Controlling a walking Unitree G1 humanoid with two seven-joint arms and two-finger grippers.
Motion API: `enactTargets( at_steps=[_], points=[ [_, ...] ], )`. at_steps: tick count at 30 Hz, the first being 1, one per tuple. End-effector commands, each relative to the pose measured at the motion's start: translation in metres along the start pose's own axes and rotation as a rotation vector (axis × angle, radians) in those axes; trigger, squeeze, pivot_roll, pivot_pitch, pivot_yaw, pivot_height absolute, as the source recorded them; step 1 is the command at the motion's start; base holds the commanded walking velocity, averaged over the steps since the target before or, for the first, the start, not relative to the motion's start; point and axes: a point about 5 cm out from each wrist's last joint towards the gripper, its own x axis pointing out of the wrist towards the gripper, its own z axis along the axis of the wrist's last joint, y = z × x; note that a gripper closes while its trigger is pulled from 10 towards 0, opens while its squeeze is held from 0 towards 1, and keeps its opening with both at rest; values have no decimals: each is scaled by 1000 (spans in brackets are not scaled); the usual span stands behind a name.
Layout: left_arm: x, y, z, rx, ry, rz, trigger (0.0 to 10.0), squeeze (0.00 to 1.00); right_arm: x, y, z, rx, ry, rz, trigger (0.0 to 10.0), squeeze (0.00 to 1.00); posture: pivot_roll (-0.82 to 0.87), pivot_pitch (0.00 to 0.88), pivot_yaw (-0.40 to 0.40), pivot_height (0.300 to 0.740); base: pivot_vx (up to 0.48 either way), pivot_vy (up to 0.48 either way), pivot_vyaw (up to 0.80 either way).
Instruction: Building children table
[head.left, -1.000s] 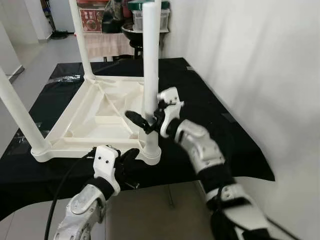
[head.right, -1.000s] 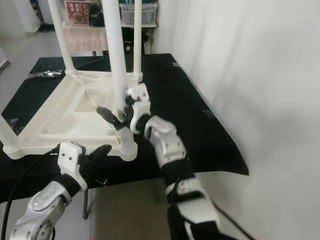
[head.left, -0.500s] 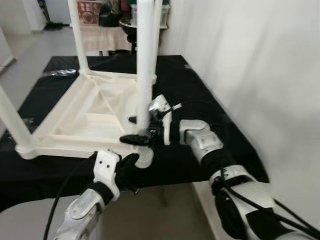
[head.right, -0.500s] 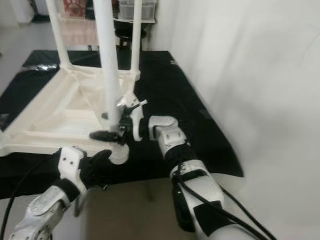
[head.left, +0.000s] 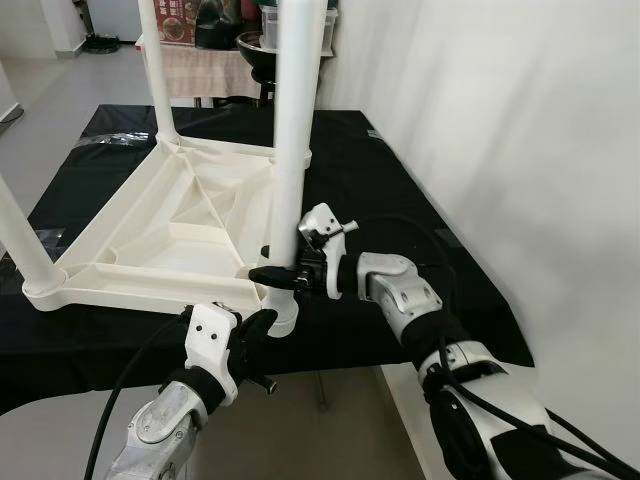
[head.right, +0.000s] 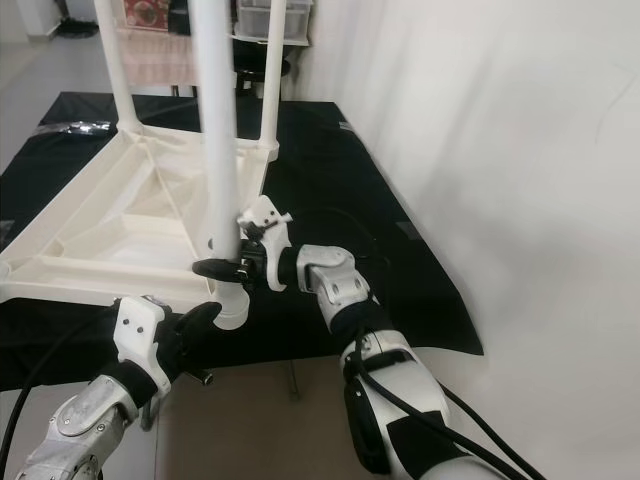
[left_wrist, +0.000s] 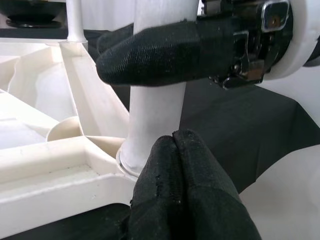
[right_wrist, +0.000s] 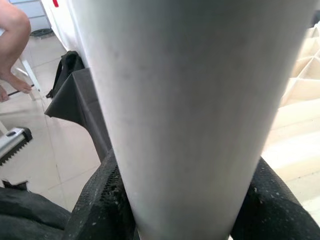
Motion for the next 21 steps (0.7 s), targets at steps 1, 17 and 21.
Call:
enactTargets(
  at_steps=[1, 17, 21],
  points=[
    [-4, 1, -2, -1, 20, -3, 10000, 0, -2, -2, -11, 37, -30, -162, 0, 0, 87, 4, -103, 740, 0, 0, 0],
    [-3, 9, -1, 21, 27, -1, 10000, 0, -7, 17, -26, 28, -42, -807, 0, 0, 79, 0, -57, 740, 0, 0, 0],
    [-2, 10, -1, 24, 27, 0, 10000, 0, -3, 16, -25, 32, -29, -770, 10000, 0, 78, 0, -56, 740, 0, 0, 0]
  ],
)
